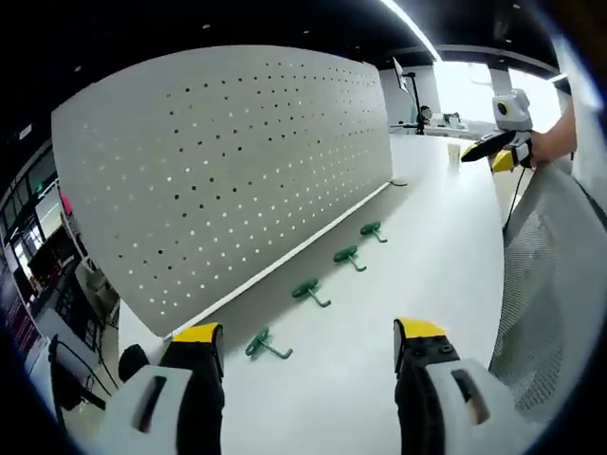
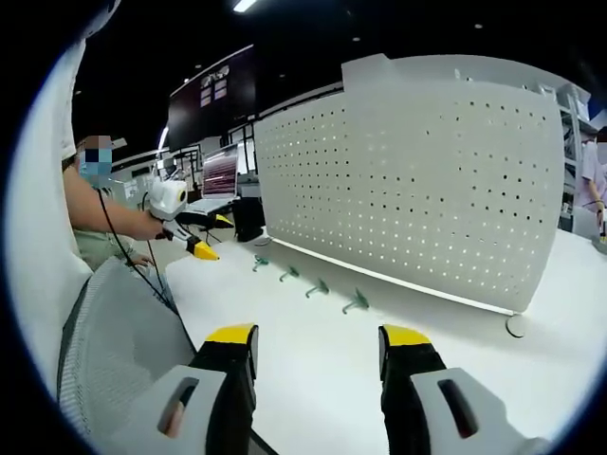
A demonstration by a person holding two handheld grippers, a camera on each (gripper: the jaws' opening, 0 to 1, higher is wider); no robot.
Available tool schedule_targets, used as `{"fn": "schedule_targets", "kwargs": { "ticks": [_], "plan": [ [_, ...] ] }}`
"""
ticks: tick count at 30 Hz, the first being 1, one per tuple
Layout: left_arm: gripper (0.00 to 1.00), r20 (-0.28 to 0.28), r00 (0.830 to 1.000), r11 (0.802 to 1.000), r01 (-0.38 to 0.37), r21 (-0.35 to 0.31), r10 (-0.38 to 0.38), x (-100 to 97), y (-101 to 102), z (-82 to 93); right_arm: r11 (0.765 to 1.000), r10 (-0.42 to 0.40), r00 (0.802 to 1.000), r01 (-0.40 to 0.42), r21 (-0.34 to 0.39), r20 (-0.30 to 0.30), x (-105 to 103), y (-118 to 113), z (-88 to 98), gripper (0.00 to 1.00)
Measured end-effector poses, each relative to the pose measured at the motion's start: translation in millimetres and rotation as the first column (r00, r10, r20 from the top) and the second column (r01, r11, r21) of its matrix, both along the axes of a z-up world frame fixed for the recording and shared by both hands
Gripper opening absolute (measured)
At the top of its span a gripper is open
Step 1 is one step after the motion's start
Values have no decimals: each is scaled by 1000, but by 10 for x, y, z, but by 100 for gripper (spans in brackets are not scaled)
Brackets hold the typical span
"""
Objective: Insert the hook assembly into the mounting plate slot until the hook locks in place.
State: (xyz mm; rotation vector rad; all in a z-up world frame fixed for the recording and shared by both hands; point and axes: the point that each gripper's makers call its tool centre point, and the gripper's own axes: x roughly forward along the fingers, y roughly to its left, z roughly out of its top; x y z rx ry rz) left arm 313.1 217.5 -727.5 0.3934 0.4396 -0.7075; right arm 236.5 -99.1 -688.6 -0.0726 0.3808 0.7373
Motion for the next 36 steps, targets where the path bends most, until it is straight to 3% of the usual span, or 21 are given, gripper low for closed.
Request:
{"fn": "schedule_targets", "kwargs": {
  "ticks": [16,18,27,31,36],
  "plan": [
    [73,-75,991,983,121,136,-112,157,177,-236,1000,3,1000,-3,-10,-2,-2,-3,-19,48],
    [73,-82,990,985,126,120,-117,193,168,-241,1000,8,1000,-8,-6,-2,-7,10,-18,48],
    [72,-127,982,974,159,160,-139,315,173,-402,1000,21,1000,-21,-18,-4,-22,33,-28,48],
    [71,-187,968,951,209,227,-168,327,213,-590,1000,21,1000,-21,-20,-12,-26,29,-43,48],
    [69,-220,956,930,251,269,-194,382,237,-683,1000,19,1000,-20,-23,-12,-35,27,-44,48]
  ]
}}
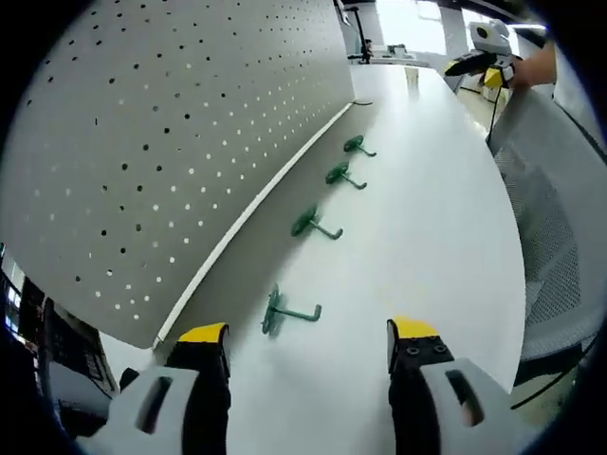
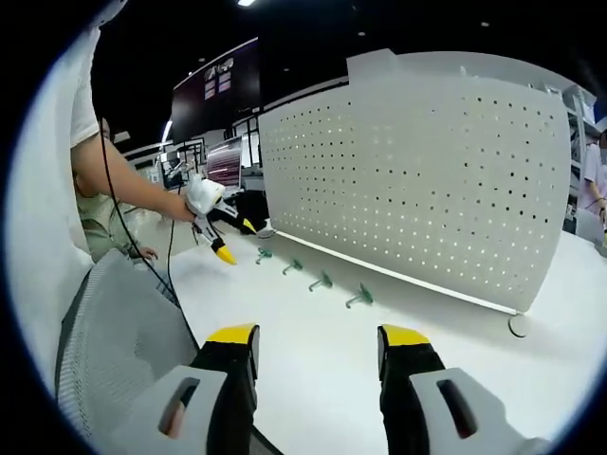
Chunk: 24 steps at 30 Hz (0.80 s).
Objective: Insert the hook assembly into the mounting plate slot until the hook locks in place.
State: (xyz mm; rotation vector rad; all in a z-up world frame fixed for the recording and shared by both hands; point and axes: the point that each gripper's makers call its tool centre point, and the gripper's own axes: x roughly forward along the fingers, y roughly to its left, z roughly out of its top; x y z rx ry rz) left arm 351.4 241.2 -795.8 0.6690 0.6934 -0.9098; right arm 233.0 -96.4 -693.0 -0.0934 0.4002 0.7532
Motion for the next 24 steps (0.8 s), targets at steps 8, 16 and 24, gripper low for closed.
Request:
{"fn": "schedule_targets", "kwargs": {
  "ticks": [8,16,24],
  "plan": [
    [69,-65,997,997,50,60,-46,47,48,-154,1000,-4,1000,4,2,-7,1,-3,-10,48],
    [66,-113,990,994,88,69,-80,157,49,-207,1000,-4,1000,4,-2,-22,0,-4,-35,48],
    [61,-179,979,991,115,67,-101,205,18,-264,1000,-6,1000,6,-4,-29,9,-17,-58,48]
  ]
}}
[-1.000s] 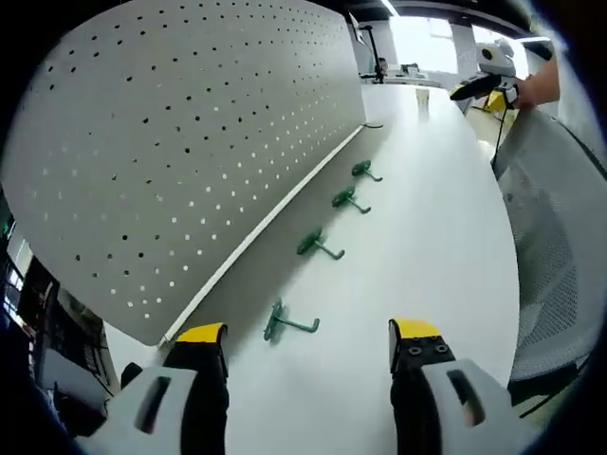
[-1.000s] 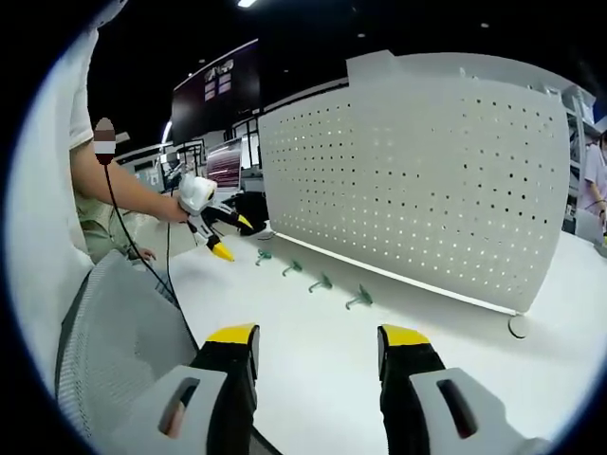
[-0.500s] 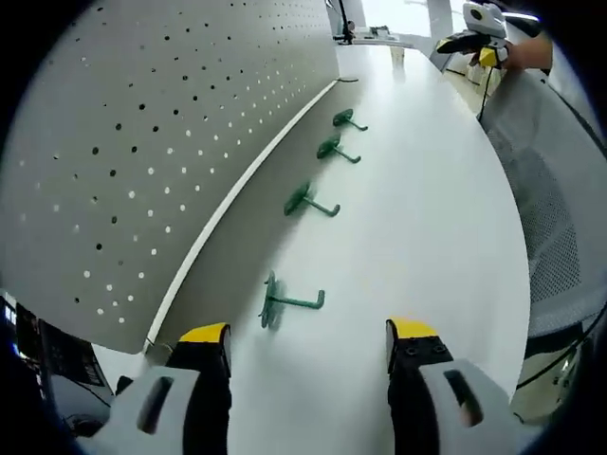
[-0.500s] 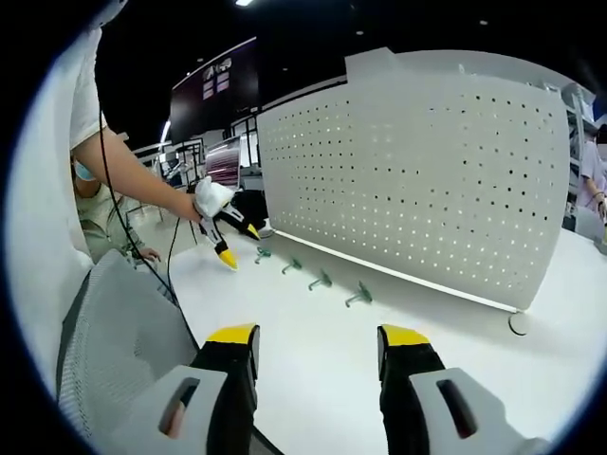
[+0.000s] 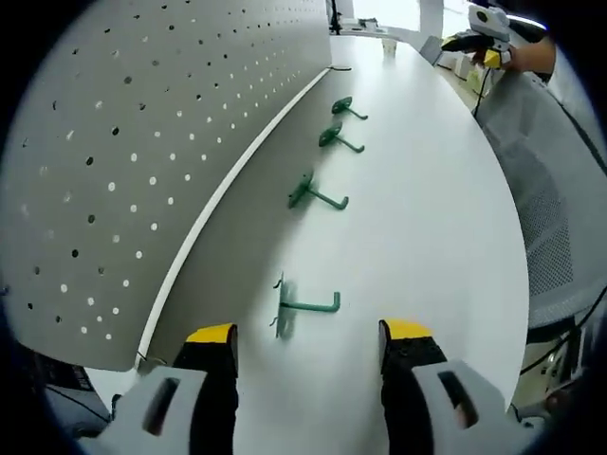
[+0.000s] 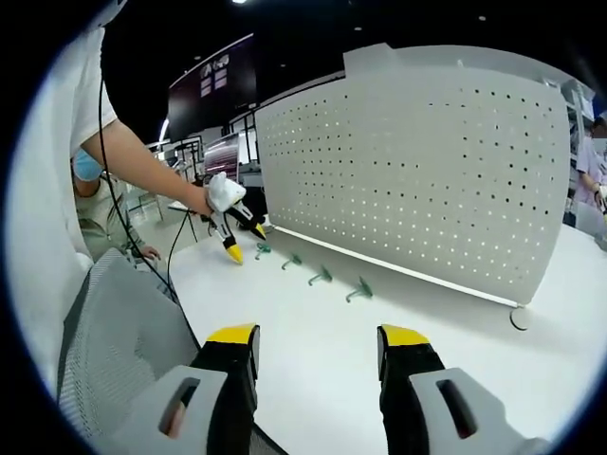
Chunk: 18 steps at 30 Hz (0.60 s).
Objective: Insert the hook assembly into the mounting plate slot until the hook locks in place.
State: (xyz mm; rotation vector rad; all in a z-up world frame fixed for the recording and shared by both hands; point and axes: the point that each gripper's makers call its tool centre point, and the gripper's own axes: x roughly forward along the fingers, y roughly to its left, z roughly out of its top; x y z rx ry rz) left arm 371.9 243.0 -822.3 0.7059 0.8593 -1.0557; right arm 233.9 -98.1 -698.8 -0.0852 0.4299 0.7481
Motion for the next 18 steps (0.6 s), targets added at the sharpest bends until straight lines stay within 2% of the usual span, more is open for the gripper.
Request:
{"fn": "schedule_targets", "kwargs": {
  "ticks": [2,4,9,18],
  "plan": [
    [61,0,1000,999,25,20,-25,10,14,-31,1000,-1,1000,1,2,0,0,2,2,48],
    [62,-11,1000,1000,16,8,-16,24,6,-27,1000,-2,1000,2,1,-2,1,-2,-3,48],
    [60,-19,999,999,47,6,-47,7,-13,-34,1000,2,1000,-2,-5,-5,-3,6,-12,48],
    [62,-87,996,1000,16,4,-16,22,8,-73,1000,-5,1000,5,-13,2,0,-8,-9,48]
  ]
}}
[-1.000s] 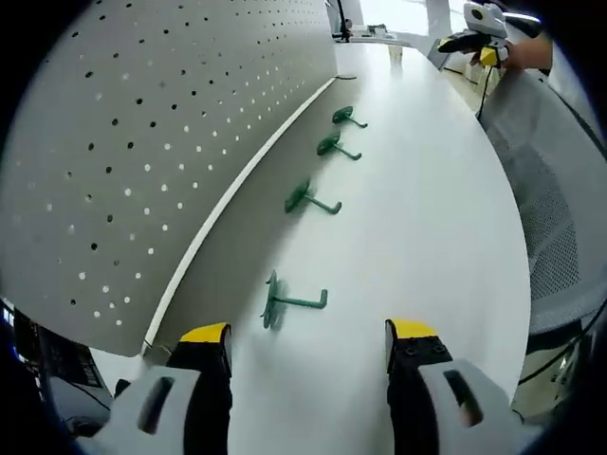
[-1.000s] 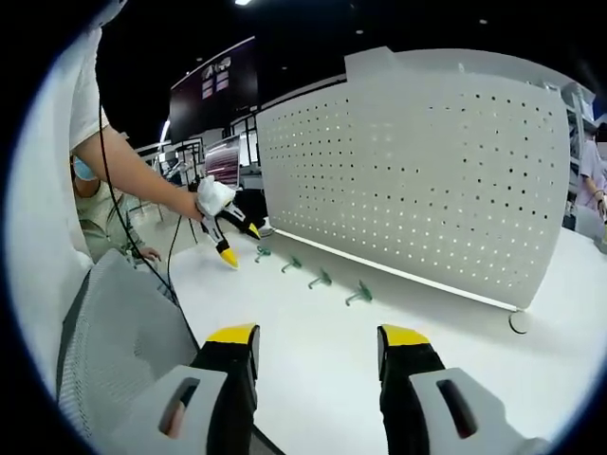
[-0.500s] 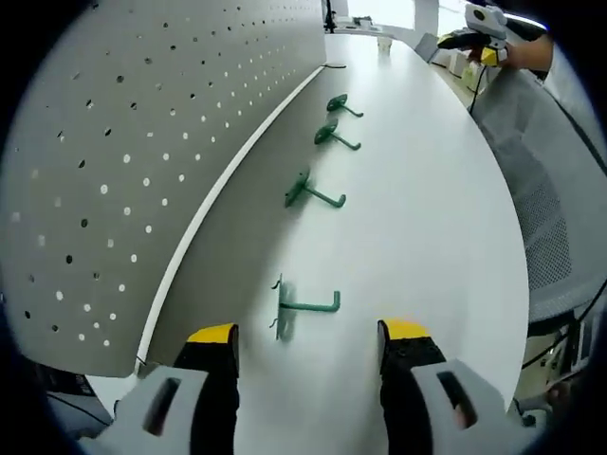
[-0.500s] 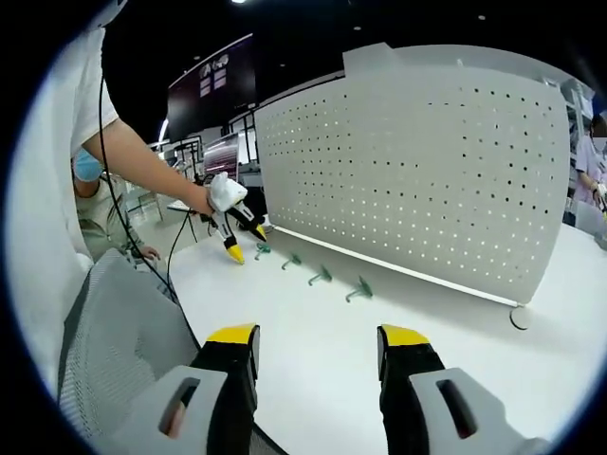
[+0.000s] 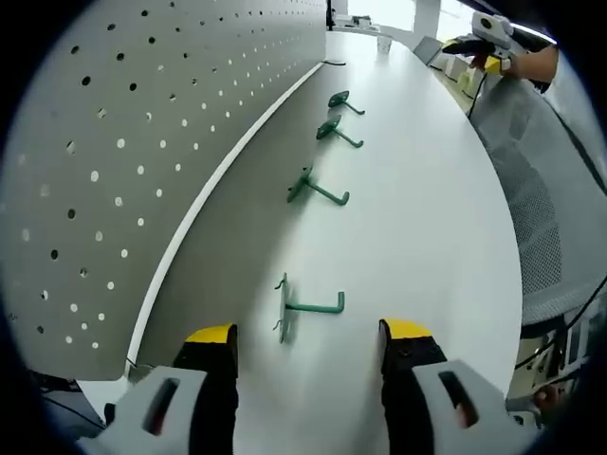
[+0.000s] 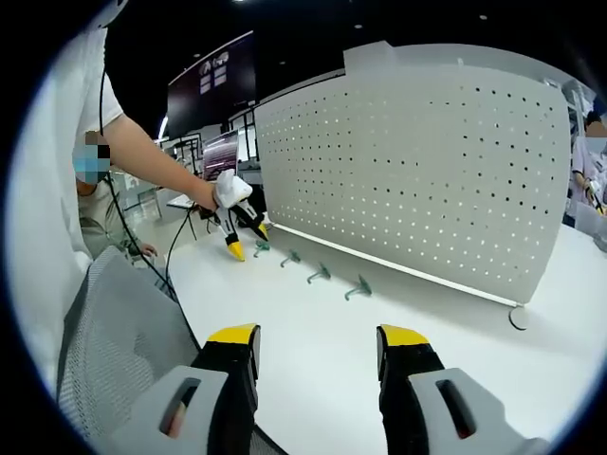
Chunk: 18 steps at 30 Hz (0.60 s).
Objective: Insert the hook assembly into the mounting plate slot until the hook locks in place.
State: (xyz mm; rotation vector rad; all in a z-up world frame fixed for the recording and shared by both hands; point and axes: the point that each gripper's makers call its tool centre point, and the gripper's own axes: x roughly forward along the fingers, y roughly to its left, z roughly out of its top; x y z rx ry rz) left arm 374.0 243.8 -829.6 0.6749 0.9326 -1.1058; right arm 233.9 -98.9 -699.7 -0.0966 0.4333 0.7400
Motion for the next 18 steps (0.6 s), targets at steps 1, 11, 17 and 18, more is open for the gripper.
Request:
{"fn": "schedule_targets", "kwargs": {
  "ticks": [1,11,17,18],
  "plan": [
    [62,4,1000,1000,10,-2,-10,-3,-7,3,1000,-3,1000,3,0,0,3,-6,-1,48],
    [56,-2,1000,999,31,14,-31,15,-5,6,1000,-13,1000,13,5,9,8,-32,18,47],
    [50,0,1000,1000,27,15,-27,27,7,10,1000,-13,1000,13,6,12,9,-29,27,47],
    [47,0,1000,1000,24,15,-24,30,9,11,1000,-13,1000,13,5,12,9,-30,28,47]
  ]
}}
